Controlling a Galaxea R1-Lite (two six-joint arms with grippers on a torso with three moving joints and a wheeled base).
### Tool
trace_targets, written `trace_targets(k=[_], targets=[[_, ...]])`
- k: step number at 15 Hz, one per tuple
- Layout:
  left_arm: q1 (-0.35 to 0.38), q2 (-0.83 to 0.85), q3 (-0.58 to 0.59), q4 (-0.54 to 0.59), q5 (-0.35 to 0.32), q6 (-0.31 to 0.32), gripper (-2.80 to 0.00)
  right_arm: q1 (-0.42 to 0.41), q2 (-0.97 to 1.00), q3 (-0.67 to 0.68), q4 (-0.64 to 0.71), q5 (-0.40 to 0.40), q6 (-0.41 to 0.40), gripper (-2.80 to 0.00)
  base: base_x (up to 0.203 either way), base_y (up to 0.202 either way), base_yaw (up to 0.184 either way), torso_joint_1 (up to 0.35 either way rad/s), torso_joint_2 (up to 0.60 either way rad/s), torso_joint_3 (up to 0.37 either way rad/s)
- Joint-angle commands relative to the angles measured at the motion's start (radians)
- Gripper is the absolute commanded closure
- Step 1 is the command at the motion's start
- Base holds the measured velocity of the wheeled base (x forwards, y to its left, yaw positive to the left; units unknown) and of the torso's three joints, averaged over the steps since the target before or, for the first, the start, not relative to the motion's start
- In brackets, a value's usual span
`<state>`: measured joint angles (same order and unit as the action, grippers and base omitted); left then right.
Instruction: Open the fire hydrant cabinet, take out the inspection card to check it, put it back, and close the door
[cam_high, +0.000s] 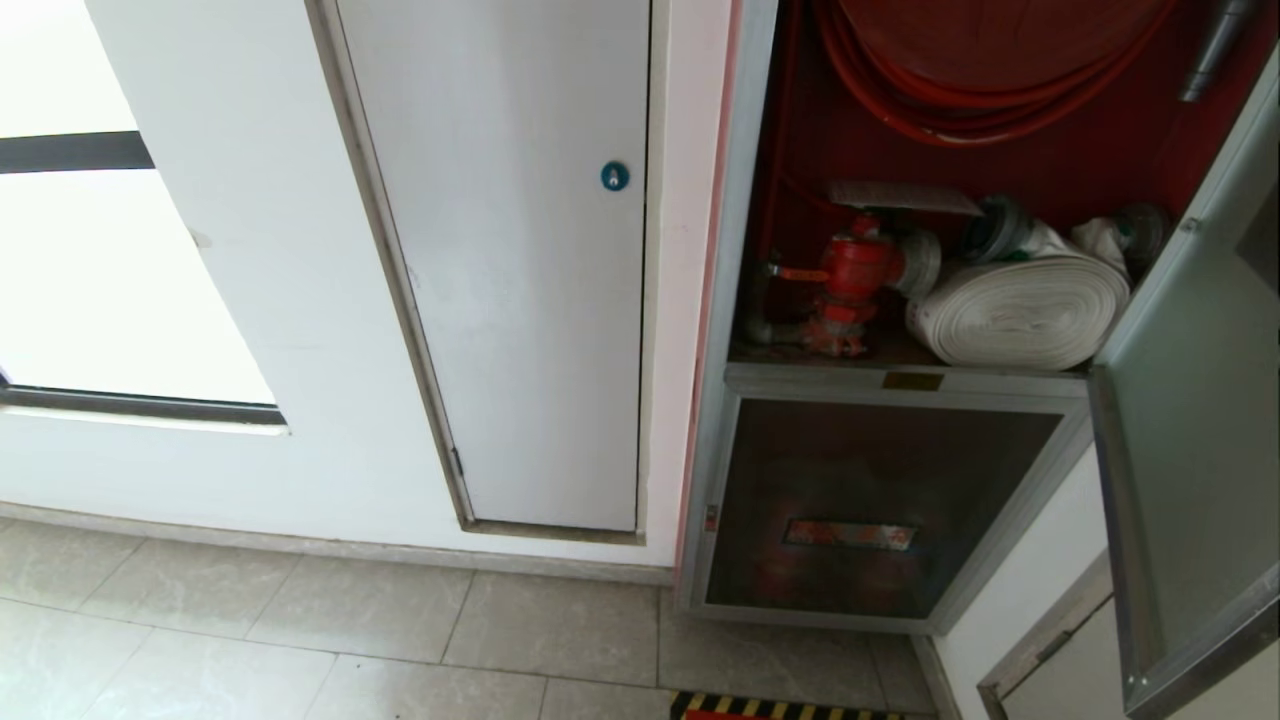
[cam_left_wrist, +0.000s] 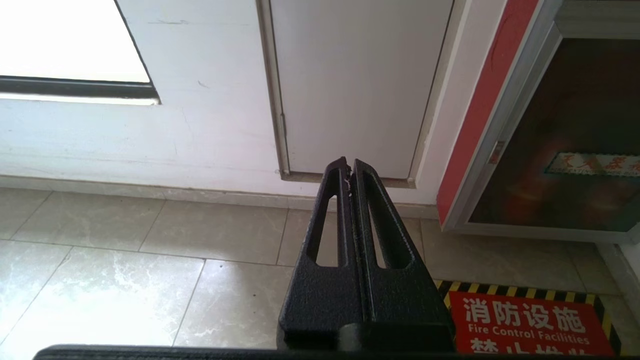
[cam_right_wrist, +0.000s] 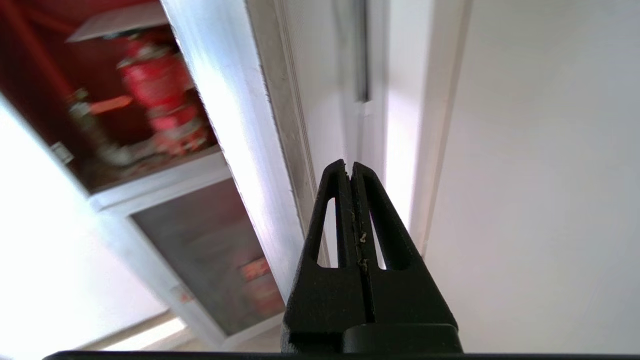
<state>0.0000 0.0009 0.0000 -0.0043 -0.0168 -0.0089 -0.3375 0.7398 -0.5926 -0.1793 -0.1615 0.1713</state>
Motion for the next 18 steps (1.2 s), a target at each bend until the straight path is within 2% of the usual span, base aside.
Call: trace_targets(k=[1,5,10,13,18], targets=[[0.000,0.001,0.000,0.000,0.000,0.000,0.00,0.050,0.022,-0.024,0.011,-0.001,0.002,0.00,0.000,0.000,0.000,0.000,0.00,0.000],[0.000,0.001,0.000,0.000,0.000,0.001,0.00,0.135,0.087,-0.067,0.016,0.036,0.005,0.00,0.000,0.000,0.000,0.000,0.00,0.000],[0.000,0.001,0.000,0.000,0.000,0.000,0.00,0.144,0.168,-0.093,0.009,0.093,0.004,0.00,0.000,0.000,0.000,0.000,0.00,0.000],[0.000,0.001,0.000,0.000,0.000,0.001,0.00,0.178,0.189,-0.104,-0.001,0.163,0.005,0.00,0.000,0.000,0.000,0.000,0.00,0.000],[0.000,0.001,0.000,0.000,0.000,0.001,0.00,0.273,0.310,-0.168,-0.032,0.167,0.034,0.00,0.000,0.000,0.000,0.000,0.00,0.000]])
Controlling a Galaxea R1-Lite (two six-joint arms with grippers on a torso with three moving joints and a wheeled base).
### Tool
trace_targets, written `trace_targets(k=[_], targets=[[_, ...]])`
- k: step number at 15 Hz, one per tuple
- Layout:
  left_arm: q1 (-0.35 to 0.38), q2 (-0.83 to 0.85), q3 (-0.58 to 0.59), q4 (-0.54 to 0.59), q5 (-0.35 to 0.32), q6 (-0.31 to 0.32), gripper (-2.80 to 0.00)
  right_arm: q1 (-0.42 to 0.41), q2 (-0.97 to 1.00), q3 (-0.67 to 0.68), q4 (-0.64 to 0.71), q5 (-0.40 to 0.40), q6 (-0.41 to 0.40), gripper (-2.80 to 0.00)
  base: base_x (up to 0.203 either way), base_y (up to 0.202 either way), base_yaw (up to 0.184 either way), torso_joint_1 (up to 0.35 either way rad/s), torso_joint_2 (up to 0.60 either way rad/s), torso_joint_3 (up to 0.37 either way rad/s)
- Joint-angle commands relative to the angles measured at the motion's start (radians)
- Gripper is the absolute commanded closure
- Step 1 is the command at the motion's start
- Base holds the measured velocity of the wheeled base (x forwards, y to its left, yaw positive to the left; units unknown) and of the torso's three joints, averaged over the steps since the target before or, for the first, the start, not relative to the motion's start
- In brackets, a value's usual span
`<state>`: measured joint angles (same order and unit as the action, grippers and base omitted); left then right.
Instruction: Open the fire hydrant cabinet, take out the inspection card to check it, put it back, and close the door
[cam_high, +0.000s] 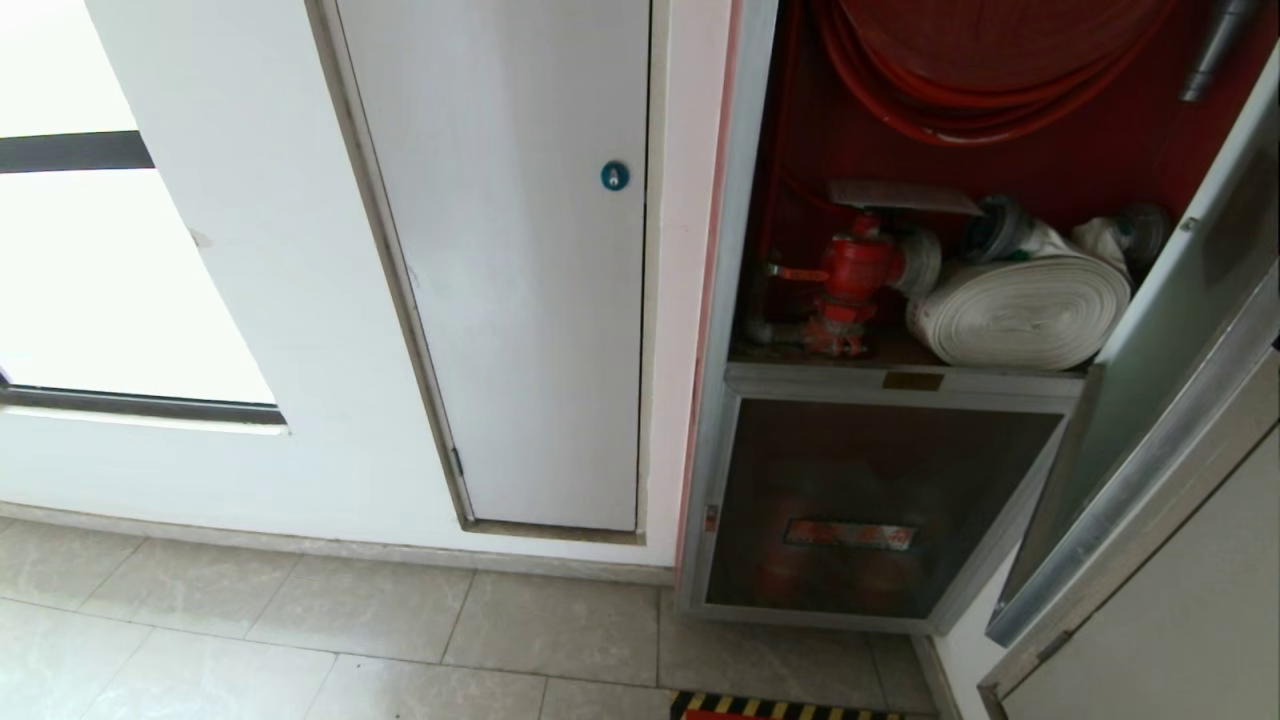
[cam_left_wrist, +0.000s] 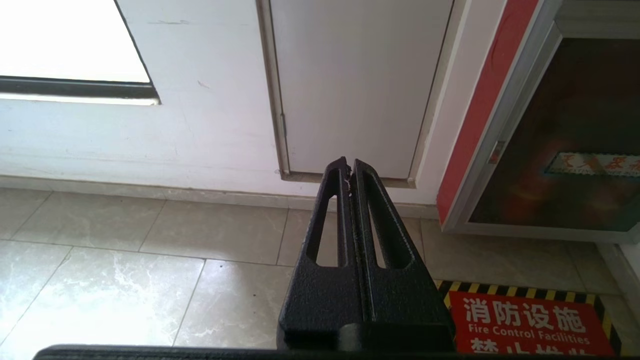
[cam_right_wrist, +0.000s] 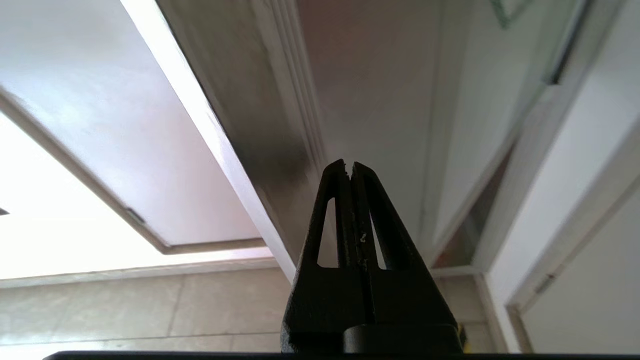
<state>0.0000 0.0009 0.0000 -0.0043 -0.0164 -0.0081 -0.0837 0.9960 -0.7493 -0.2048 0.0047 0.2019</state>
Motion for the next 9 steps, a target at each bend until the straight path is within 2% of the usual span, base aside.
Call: trace_targets(k=[1,5,9], targets=[[0.000,0.001,0.000,0.000,0.000,-0.001,0.00,0.037,0.094,-0.015,-0.040,0.002,0.008,0.00,0.000,0.000,0.000,0.000,0.00,0.000],[0.000,0.001,0.000,0.000,0.000,-0.001,0.00,0.056,0.270,-0.047,-0.156,0.045,0.019,0.00,0.000,0.000,0.000,0.000,0.00,0.000],[0.000,0.001,0.000,0.000,0.000,-0.001,0.00,0.064,0.426,-0.166,-0.189,0.079,0.047,0.00,0.000,0.000,0.000,0.000,0.00,0.000]])
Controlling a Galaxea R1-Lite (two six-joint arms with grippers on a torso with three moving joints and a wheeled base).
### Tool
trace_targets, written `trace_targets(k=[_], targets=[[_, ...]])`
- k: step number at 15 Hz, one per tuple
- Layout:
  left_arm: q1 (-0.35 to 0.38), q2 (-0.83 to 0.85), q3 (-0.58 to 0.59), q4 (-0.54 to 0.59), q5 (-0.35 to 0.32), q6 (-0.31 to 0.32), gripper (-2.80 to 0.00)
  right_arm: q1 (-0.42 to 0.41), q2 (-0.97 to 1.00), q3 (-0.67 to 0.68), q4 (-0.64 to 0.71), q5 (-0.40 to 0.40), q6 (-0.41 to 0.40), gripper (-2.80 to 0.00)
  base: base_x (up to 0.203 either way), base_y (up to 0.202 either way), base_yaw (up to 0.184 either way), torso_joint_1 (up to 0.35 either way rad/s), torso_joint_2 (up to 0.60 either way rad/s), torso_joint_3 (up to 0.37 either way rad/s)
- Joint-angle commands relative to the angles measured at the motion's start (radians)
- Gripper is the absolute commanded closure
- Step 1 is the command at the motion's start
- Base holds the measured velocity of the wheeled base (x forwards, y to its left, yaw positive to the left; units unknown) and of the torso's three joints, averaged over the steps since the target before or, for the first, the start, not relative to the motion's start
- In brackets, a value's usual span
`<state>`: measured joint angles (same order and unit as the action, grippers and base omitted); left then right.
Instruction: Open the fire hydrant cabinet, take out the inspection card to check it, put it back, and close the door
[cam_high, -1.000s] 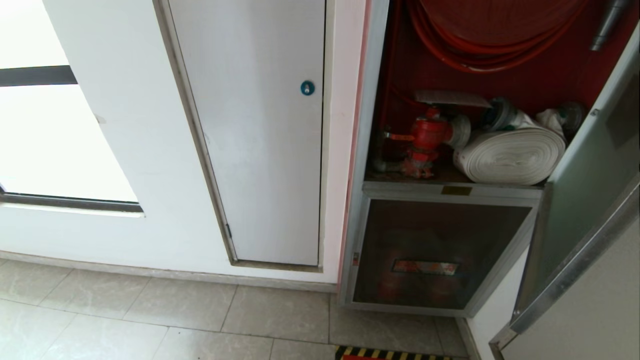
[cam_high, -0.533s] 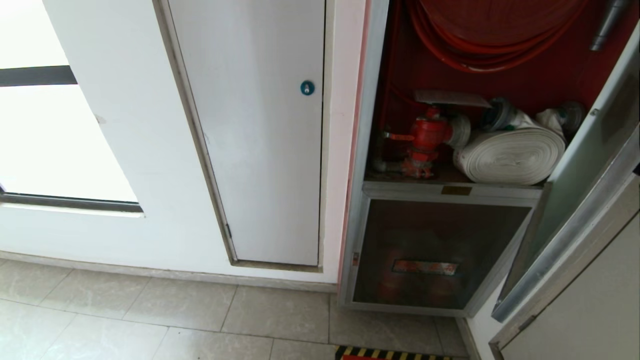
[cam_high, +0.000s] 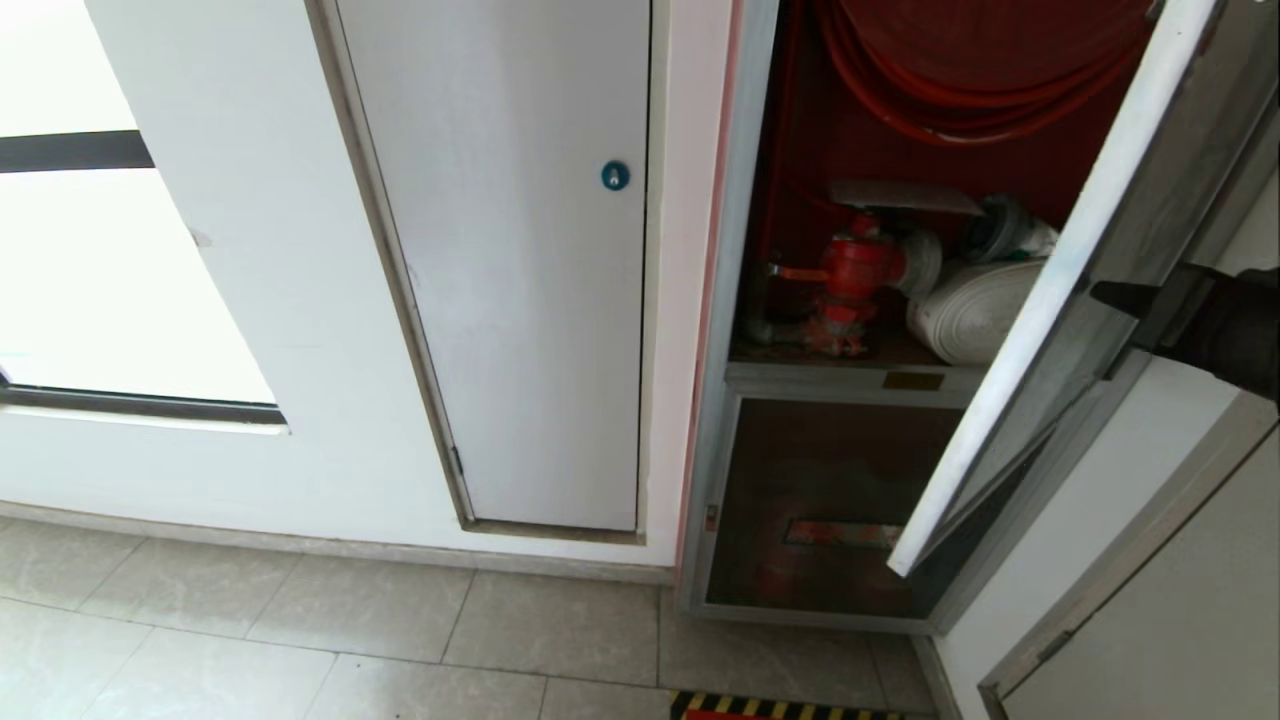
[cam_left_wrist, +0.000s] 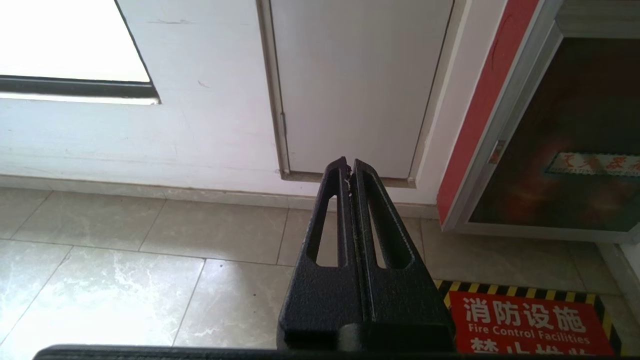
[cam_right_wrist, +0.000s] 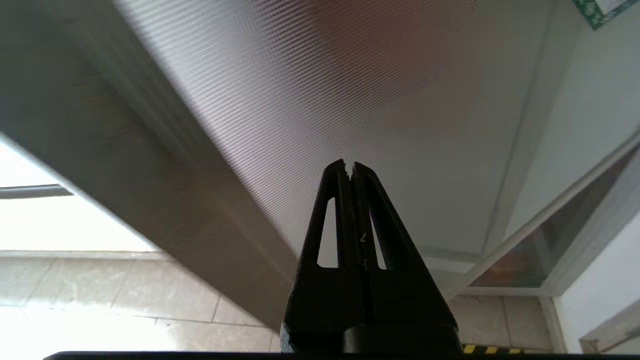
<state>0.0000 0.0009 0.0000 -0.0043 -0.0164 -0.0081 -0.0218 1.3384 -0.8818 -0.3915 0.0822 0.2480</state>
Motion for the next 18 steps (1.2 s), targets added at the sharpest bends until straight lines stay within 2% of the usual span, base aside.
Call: trace_targets(k=[1,11,15,18], targets=[[0.000,0.001,0.000,0.000,0.000,-0.001,0.00,0.005,0.135,-0.080,-0.003,0.002,0.002,0.00,0.000,0.000,0.000,0.000,0.00,0.000],[0.000,0.001,0.000,0.000,0.000,-0.001,0.00,0.017,0.619,-0.663,0.002,0.007,0.001,0.00,0.000,0.000,0.000,0.000,0.00,0.000],[0.000,0.001,0.000,0.000,0.000,0.000,0.00,0.017,0.727,-0.827,0.006,-0.002,0.001,0.00,0.000,0.000,0.000,0.000,0.00,0.000],[0.000,0.001,0.000,0.000,0.000,-0.001,0.00,0.017,0.759,-0.855,0.008,-0.009,0.000,0.00,0.000,0.000,0.000,0.000,0.00,0.000]])
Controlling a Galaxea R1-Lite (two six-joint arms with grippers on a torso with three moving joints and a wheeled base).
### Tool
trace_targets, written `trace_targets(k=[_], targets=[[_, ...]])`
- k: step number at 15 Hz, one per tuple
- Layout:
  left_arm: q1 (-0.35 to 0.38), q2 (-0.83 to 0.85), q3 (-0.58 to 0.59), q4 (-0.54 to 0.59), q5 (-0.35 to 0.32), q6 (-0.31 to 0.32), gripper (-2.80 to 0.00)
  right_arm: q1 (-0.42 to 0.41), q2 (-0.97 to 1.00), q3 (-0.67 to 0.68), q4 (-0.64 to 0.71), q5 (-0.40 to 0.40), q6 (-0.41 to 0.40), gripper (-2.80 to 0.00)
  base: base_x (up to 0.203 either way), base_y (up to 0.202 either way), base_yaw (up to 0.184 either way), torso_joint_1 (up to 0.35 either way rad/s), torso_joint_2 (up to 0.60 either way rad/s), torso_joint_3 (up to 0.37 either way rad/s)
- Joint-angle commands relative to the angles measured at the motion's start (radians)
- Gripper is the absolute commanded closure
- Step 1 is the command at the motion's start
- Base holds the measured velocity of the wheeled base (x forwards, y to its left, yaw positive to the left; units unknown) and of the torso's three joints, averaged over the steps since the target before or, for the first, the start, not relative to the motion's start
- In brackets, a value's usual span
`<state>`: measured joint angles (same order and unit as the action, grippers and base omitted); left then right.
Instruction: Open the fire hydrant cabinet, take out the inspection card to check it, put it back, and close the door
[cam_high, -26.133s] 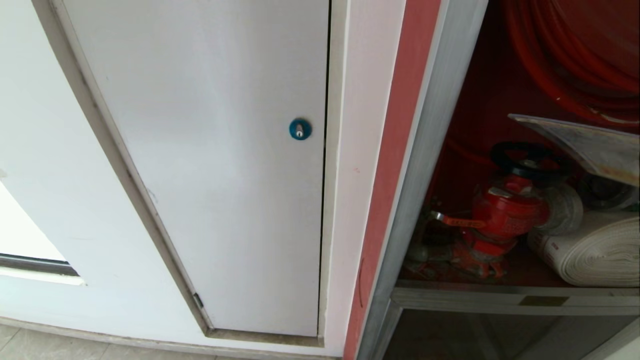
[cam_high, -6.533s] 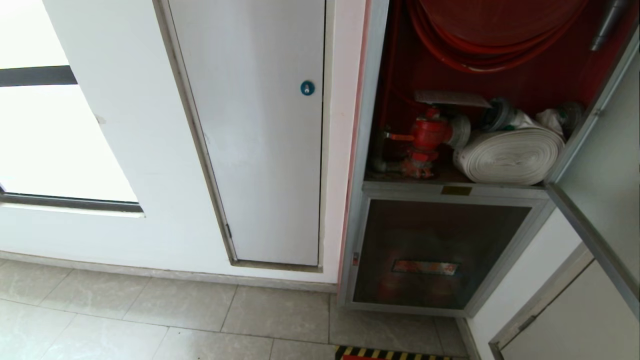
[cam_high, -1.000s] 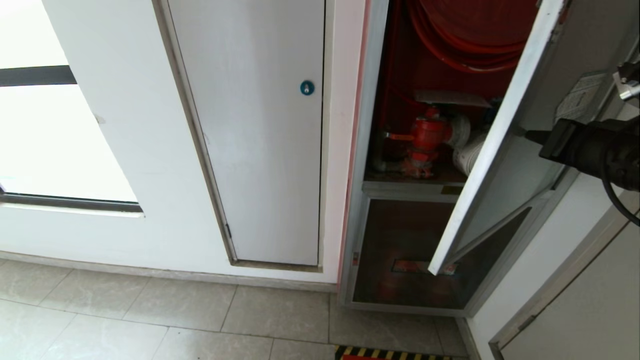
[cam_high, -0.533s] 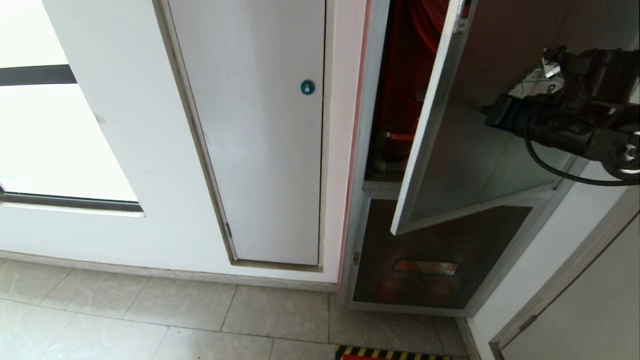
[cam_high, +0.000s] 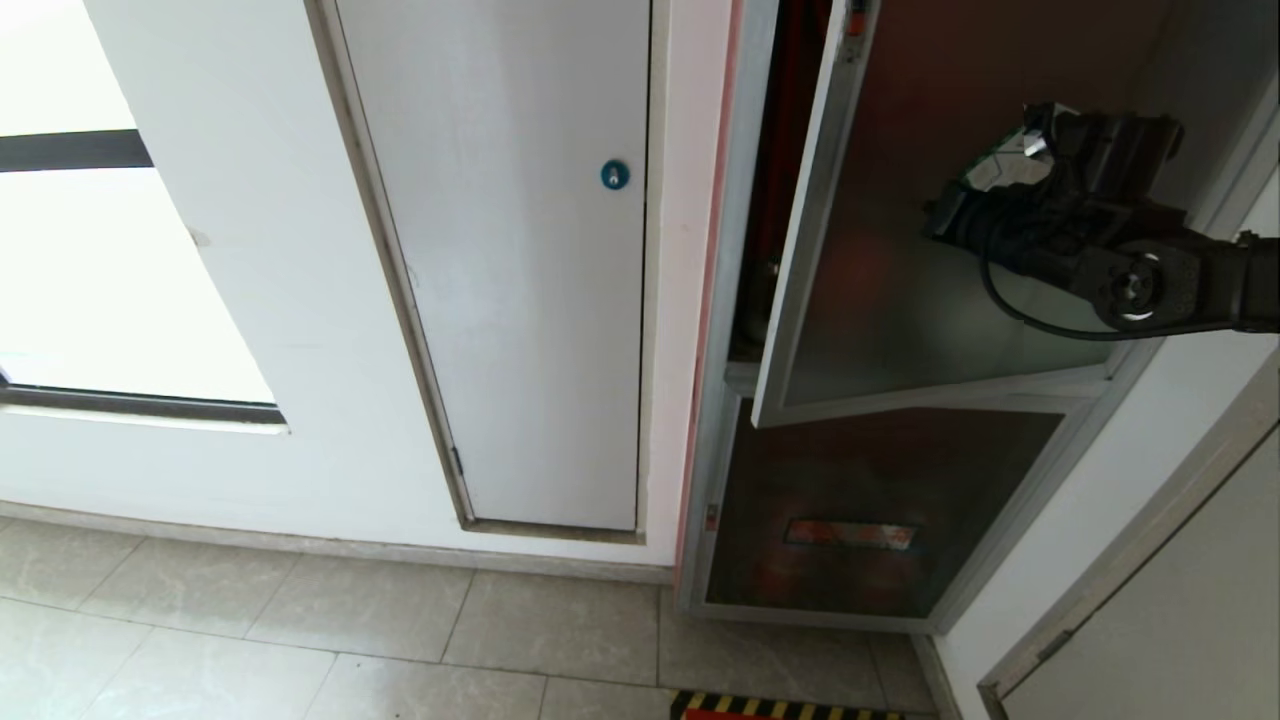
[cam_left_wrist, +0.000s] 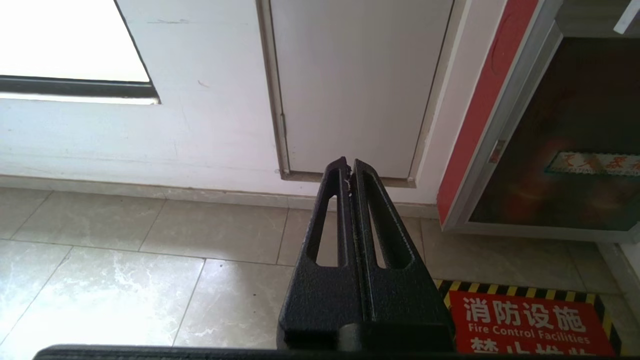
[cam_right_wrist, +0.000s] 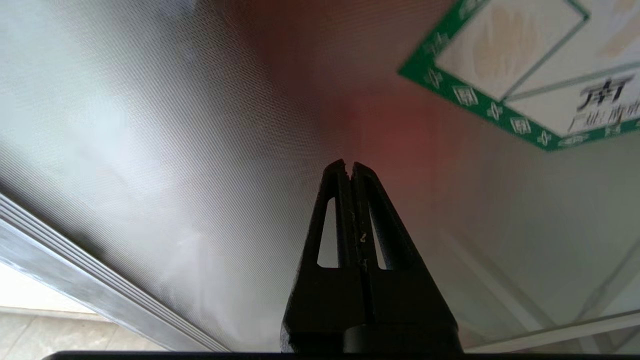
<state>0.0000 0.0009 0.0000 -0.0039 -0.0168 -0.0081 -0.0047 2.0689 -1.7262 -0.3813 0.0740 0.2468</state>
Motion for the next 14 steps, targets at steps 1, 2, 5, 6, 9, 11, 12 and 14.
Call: trace_targets(k=[1,2,5,6,9,11,12,14], targets=[[0.000,0.001,0.000,-0.001,0.000,-0.001,0.00,0.000,0.031,-0.012,-0.001,-0.002,0.002,0.00,0.000,0.000,0.000,0.000,0.00,0.000],[0.000,0.001,0.000,-0.001,0.000,0.000,0.00,0.002,0.025,-0.008,0.008,-0.001,0.002,0.00,0.000,0.000,0.000,0.000,0.00,0.000],[0.000,0.001,0.000,-0.001,0.000,-0.001,0.00,0.005,-0.069,0.063,0.050,0.001,0.008,0.00,0.000,0.000,0.000,0.000,0.00,0.000],[0.000,0.001,0.000,-0.001,0.000,-0.001,0.00,0.006,-0.118,0.117,0.053,0.001,0.016,0.00,0.000,0.000,0.000,0.000,0.00,0.000],[0.000,0.001,0.000,-0.001,0.000,0.000,0.00,0.011,-0.341,0.344,0.054,0.002,0.031,0.00,0.000,0.000,0.000,0.000,0.00,0.000],[0.000,0.001,0.001,-0.001,0.000,-0.001,0.00,0.021,-0.526,0.522,0.053,0.003,0.029,0.00,0.000,0.000,0.000,0.000,0.00,0.000],[0.000,0.001,0.000,-0.001,0.000,-0.001,0.00,0.030,-0.633,0.623,0.053,0.003,0.024,0.00,0.000,0.000,0.000,0.000,0.00,0.000],[0.000,0.001,0.000,-0.001,0.000,-0.001,0.00,0.050,-0.824,0.798,0.054,0.000,0.006,0.00,0.000,0.000,0.000,0.000,0.00,0.000]])
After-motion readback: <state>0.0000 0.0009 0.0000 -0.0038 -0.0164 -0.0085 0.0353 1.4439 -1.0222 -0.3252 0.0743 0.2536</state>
